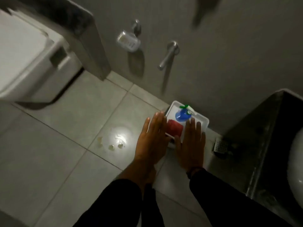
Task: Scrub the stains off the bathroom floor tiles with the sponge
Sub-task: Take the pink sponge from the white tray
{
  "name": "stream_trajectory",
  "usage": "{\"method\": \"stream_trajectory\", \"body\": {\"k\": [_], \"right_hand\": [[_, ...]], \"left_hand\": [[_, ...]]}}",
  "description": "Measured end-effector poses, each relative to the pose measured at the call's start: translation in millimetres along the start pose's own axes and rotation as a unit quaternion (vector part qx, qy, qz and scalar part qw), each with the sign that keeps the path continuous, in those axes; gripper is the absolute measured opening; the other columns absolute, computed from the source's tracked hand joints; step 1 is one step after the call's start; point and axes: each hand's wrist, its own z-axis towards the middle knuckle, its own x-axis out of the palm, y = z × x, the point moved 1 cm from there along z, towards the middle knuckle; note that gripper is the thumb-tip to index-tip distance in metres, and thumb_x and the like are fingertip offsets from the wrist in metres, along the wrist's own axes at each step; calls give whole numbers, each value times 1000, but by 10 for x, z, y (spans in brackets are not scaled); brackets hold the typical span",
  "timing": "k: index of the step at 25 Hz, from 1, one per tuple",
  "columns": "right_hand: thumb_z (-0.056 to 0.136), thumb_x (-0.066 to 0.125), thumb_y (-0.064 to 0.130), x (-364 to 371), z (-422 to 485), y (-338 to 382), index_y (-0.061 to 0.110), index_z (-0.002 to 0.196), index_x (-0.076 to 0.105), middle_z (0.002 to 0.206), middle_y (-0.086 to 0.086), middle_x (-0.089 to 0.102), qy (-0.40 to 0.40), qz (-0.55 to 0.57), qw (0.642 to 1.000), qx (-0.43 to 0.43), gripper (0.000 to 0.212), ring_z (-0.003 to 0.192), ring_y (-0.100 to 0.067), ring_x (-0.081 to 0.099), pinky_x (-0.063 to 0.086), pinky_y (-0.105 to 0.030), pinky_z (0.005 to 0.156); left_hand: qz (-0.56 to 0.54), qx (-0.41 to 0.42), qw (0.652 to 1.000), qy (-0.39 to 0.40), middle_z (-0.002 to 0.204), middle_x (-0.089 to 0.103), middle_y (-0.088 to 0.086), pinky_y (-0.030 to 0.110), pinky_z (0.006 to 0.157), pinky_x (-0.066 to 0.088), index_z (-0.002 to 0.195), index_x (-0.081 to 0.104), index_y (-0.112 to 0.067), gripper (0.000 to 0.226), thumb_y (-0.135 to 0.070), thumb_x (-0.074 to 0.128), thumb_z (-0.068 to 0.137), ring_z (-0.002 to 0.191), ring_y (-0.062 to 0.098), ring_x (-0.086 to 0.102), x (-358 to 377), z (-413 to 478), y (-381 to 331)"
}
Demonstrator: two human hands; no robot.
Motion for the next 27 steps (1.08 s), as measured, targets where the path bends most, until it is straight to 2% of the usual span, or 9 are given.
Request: {"method": "stream_trajectory", "body": {"k": [4, 8, 11, 14, 18, 20, 23, 25, 27], "right_hand": [[110, 54, 32, 1123, 457, -772, 6, 171, 22, 178, -19, 27, 97, 85, 983, 131, 73, 166, -39, 26, 25, -56, 135], [111, 56, 24, 1913, 1043, -1268, 10, 166, 35, 169, -17, 43, 175, 207, 933, 235, 61, 153, -36, 46, 37, -46, 131], [105, 67, 31, 2348, 1478, -1465, 10, 157, 48, 156, -18, 56, 196, 221, 913, 281, 59, 140, -38, 58, 47, -44, 120], [102, 69, 41, 2685, 1746, -1533, 5, 146, 58, 148, -20, 65, 208, 255, 875, 354, 58, 133, -39, 65, 53, -48, 117], [95, 76, 20, 2976, 1826, -1660, 2, 111, 77, 129, -26, 77, 164, 356, 810, 436, 24, 119, -43, 74, 61, -61, 107], [95, 75, 11, 2974, 1771, -1705, 6, 94, 76, 122, -28, 78, 149, 378, 805, 432, 5, 112, -41, 76, 63, -61, 104], [100, 69, 8, 2912, 1692, -1735, -6, 120, 73, 123, -28, 76, 119, 396, 806, 424, 24, 106, -34, 71, 62, -55, 106], [103, 62, 1, 2808, 1657, -1718, -8, 122, 70, 112, -22, 74, 98, 426, 799, 413, 22, 103, -33, 69, 62, -49, 100], [105, 57, -7, 2644, 1639, -1627, 2, 118, 66, 103, -10, 70, 73, 518, 743, 418, 18, 94, -25, 68, 65, -34, 82]], "left_hand": [[-40, -80, 986, 142, 182, 16, 11, 43, 136, 14, 173, 9, -12, 81, -40, 48, 108, 170, 29, 14, 1251, 350, 74], [-34, -55, 977, 202, 168, 44, 10, 40, 118, 45, 171, 23, -11, 73, -18, 54, 106, 147, 30, 51, 2034, 957, 22], [-16, -66, 967, 246, 159, 51, 20, 48, 107, 54, 171, 18, -3, 79, -12, 60, 104, 139, 38, 59, 2530, 1415, -75], [-47, -177, 941, 283, 158, 50, 23, 51, 110, 51, 167, 22, 0, 77, -18, 62, 104, 144, 42, 54, 2902, 1710, -197], [-75, -298, 916, 257, 161, 42, 25, 55, 110, 49, 168, 20, -3, 90, -32, 70, 99, 145, 45, 51, 3180, 1873, -295], [-125, -336, 905, 231, 155, 51, 22, 54, 110, 49, 166, 27, -5, 85, -34, 71, 98, 142, 43, 56, 3226, 1930, -291], [-239, -364, 874, 215, 140, 62, 15, 42, 96, 49, 147, 53, -9, 55, -33, 67, 99, 130, 36, 65, 3231, 1955, -234], [-288, -350, 868, 204, 138, 60, 14, 38, 90, 46, 140, 61, -13, 57, -46, 69, 94, 126, 33, 65, 3118, 1883, -240], [-325, -327, 873, 156, 126, 63, 9, 38, 89, 52, 130, 65, -17, 60, -60, 68, 89, 112, 27, 67, 2923, 1757, -253]]}}
